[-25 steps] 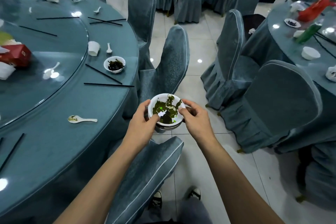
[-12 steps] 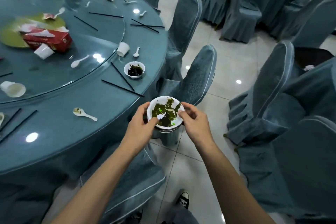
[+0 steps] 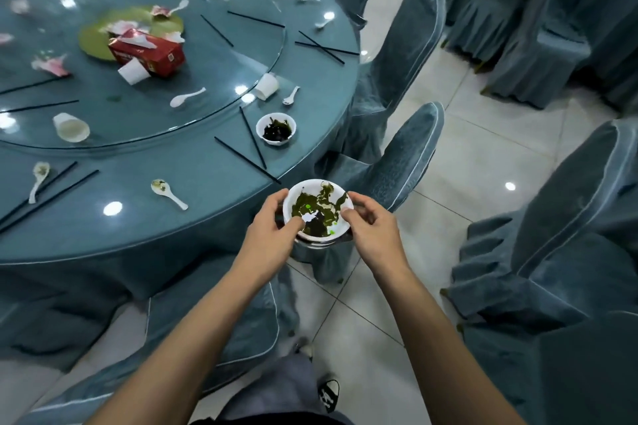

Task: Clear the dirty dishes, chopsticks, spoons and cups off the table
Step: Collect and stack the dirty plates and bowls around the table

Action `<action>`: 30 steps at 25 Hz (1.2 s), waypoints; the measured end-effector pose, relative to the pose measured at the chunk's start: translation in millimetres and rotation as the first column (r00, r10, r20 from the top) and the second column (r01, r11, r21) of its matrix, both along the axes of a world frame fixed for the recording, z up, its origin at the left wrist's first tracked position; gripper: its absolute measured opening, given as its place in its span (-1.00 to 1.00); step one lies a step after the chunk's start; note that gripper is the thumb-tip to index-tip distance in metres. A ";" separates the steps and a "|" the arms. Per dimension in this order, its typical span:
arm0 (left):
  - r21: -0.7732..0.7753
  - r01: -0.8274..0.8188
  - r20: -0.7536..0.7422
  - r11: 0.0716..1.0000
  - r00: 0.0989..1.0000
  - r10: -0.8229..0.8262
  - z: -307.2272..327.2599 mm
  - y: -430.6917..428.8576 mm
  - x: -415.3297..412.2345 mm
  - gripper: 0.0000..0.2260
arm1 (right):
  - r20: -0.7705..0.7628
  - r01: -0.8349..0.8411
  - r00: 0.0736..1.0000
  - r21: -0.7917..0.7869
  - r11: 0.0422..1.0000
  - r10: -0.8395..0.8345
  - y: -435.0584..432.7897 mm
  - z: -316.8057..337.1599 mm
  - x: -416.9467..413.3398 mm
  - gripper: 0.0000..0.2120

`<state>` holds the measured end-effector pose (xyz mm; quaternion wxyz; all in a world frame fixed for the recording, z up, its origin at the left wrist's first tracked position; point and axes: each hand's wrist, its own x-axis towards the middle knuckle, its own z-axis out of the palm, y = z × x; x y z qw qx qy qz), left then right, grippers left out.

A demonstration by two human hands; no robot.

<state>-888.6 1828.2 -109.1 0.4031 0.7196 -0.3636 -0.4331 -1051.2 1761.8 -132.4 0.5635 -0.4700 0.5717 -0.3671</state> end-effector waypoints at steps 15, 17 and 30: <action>0.013 -0.183 -0.091 0.983 0.979 0.183 -9.7 -108.2 8.8 -0.53 | -0.060 -0.185 0.981 0.000 0.983 0.185 -136.5 4.5 26.7 -0.77; 0.023 -0.203 -0.082 0.979 0.975 0.205 -11.8 -117.8 15.8 -0.51 | -0.062 -0.204 0.977 -0.001 0.979 0.204 -150.3 4.0 35.3 -0.76; 0.030 -0.428 -0.039 0.903 0.903 0.428 -20.0 -191.3 37.5 -0.59 | -0.053 -0.436 0.897 0.044 0.899 0.438 -249.0 -9.3 77.2 -0.84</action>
